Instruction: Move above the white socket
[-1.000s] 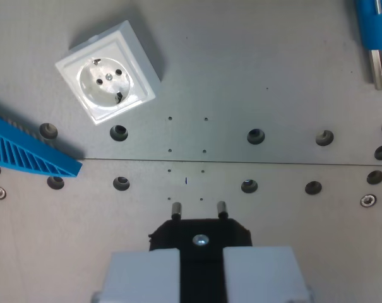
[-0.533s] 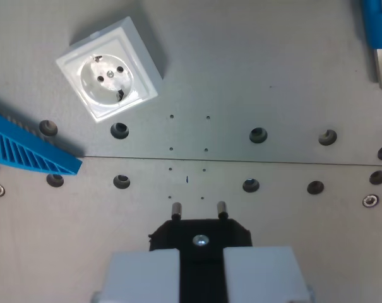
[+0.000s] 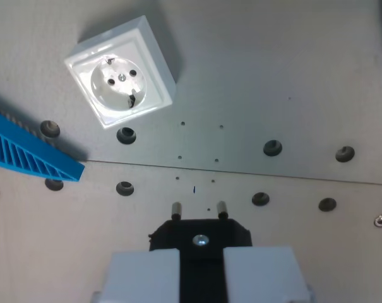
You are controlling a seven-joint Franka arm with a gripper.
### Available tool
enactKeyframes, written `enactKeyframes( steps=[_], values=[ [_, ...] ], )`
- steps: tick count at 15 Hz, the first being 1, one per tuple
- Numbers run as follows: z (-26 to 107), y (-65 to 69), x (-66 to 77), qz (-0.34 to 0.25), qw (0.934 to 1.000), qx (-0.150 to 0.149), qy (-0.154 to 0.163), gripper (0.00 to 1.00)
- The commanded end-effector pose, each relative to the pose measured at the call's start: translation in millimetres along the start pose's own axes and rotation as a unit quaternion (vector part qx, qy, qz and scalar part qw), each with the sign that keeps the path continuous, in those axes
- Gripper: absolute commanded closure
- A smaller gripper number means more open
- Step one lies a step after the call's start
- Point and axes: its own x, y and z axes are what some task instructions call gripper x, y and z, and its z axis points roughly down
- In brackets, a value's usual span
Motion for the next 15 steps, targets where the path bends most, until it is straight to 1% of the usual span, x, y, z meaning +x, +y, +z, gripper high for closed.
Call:
enactKeyframes(
  steps=[1,3,9,15],
  values=[
    [19.5,-8.7,-5.5,-0.064,0.9966,-0.007,0.052,1.00],
    [29.7,-14.1,-5.7,-0.076,0.9955,-0.008,0.057,1.00],
    [59.6,-28.3,-2.7,-0.108,0.9928,-0.011,0.050,1.00],
    [89.7,-43.0,0.1,-0.127,0.9904,-0.013,0.054,1.00]
  ],
)
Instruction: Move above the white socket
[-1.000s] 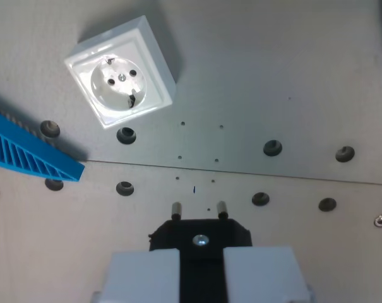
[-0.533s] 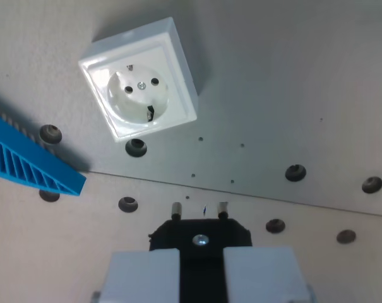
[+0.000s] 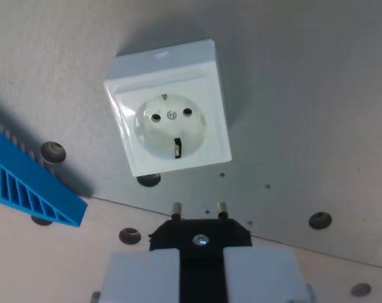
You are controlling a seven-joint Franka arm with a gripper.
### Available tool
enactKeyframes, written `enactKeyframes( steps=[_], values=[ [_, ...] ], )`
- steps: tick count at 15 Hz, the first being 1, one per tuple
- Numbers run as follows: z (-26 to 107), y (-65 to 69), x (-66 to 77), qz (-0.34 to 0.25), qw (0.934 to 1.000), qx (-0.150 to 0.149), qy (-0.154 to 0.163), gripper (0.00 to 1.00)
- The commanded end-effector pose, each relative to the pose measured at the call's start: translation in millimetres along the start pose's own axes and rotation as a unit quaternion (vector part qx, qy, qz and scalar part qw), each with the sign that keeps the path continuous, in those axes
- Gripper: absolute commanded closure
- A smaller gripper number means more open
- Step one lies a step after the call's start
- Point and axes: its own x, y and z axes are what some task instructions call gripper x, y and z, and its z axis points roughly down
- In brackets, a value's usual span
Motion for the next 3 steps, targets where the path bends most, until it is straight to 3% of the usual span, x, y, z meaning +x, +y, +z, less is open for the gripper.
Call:
enactKeyframes(
  steps=[1,3],
  values=[
    [17.8,-7.4,-1.9,-0.034,0.9980,-0.016,0.052,1.00],
    [27.8,-10.9,-0.6,-0.034,0.9979,-0.016,0.053,1.00]
  ],
)
